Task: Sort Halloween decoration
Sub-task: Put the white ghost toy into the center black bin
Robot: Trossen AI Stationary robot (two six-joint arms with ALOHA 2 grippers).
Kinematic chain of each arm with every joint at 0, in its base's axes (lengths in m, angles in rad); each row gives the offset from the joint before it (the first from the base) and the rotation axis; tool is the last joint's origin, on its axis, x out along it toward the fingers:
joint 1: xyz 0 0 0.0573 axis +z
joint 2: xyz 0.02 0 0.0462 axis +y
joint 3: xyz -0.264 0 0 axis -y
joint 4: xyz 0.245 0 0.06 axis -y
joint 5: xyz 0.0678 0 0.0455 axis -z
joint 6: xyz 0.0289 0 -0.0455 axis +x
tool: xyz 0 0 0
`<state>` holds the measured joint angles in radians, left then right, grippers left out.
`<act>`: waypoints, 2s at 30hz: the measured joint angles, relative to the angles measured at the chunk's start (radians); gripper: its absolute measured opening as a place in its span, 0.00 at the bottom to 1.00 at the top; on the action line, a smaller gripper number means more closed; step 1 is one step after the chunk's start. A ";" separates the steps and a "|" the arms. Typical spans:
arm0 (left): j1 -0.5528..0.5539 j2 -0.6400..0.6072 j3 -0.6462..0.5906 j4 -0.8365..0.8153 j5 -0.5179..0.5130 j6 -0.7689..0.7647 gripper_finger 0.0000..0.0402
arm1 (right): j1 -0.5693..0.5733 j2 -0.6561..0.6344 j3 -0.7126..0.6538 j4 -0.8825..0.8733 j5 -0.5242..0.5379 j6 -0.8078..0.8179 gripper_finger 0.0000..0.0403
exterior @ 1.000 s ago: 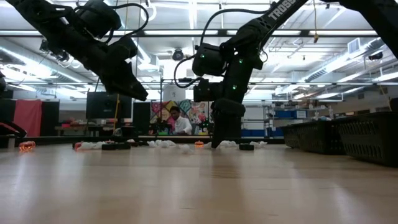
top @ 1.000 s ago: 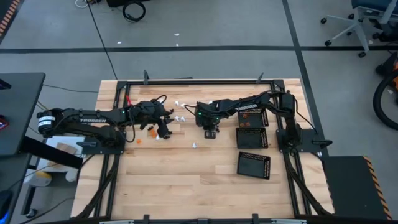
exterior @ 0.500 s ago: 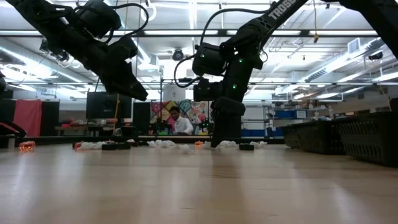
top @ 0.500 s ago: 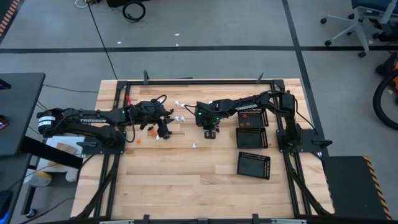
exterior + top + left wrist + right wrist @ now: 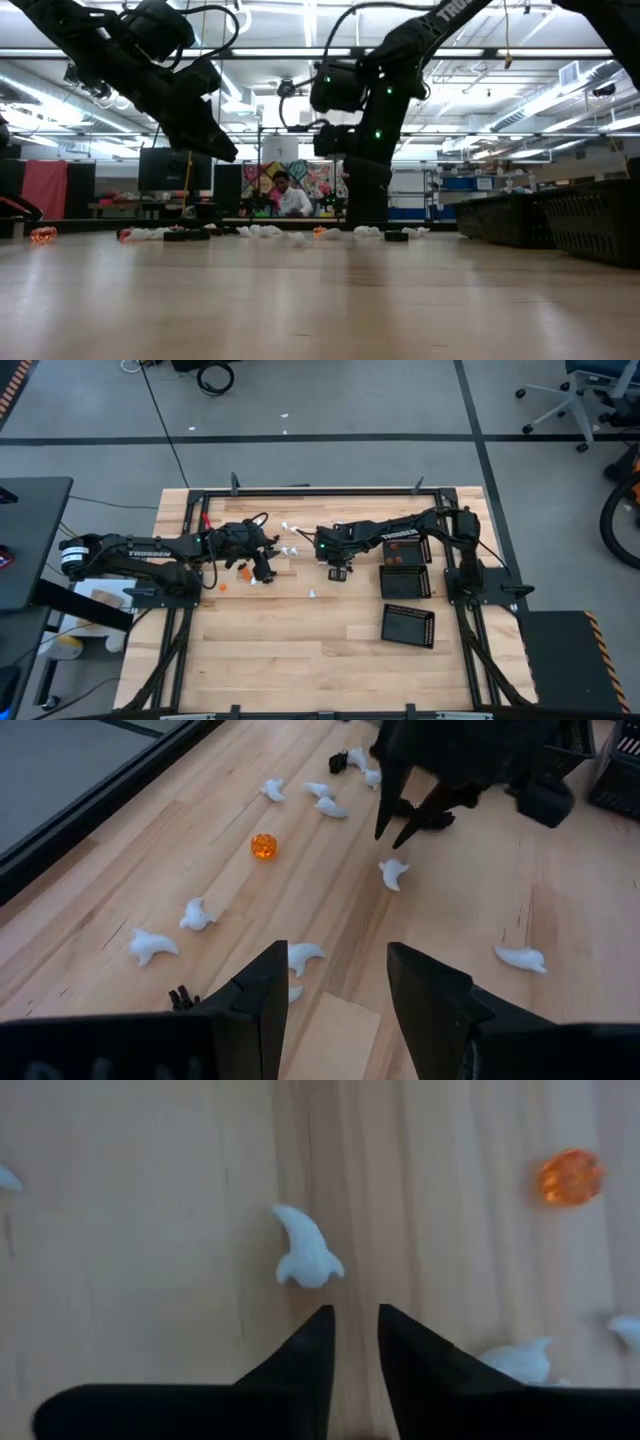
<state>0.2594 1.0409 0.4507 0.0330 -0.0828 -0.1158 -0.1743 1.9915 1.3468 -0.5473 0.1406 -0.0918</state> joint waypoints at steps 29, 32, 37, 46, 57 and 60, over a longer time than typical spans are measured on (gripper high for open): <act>-0.001 0.000 0.000 -0.001 0.000 -0.001 0.39 | 0.089 0.055 -0.027 0.166 0.146 -0.197 0.58; -0.002 0.000 0.000 -0.001 0.000 -0.001 0.39 | 0.073 0.055 -0.026 0.165 0.125 -0.200 0.57; -0.002 0.000 0.000 0.000 0.000 -0.001 0.39 | 0.037 0.058 -0.024 0.153 0.024 -0.215 0.53; -0.002 0.000 0.000 -0.002 0.000 -0.001 0.39 | 0.009 0.061 -0.024 0.138 -0.038 -0.239 0.37; -0.002 0.000 0.000 -0.002 0.000 0.002 0.39 | 0.012 0.058 -0.026 0.132 -0.045 -0.264 0.20; -0.002 0.000 0.000 -0.002 0.000 0.004 0.39 | 0.011 0.048 -0.025 0.118 -0.042 -0.262 0.18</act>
<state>0.2577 1.0405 0.4507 0.0315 -0.0825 -0.1120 -0.1629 2.0398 1.3219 -0.4295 0.0988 -0.3542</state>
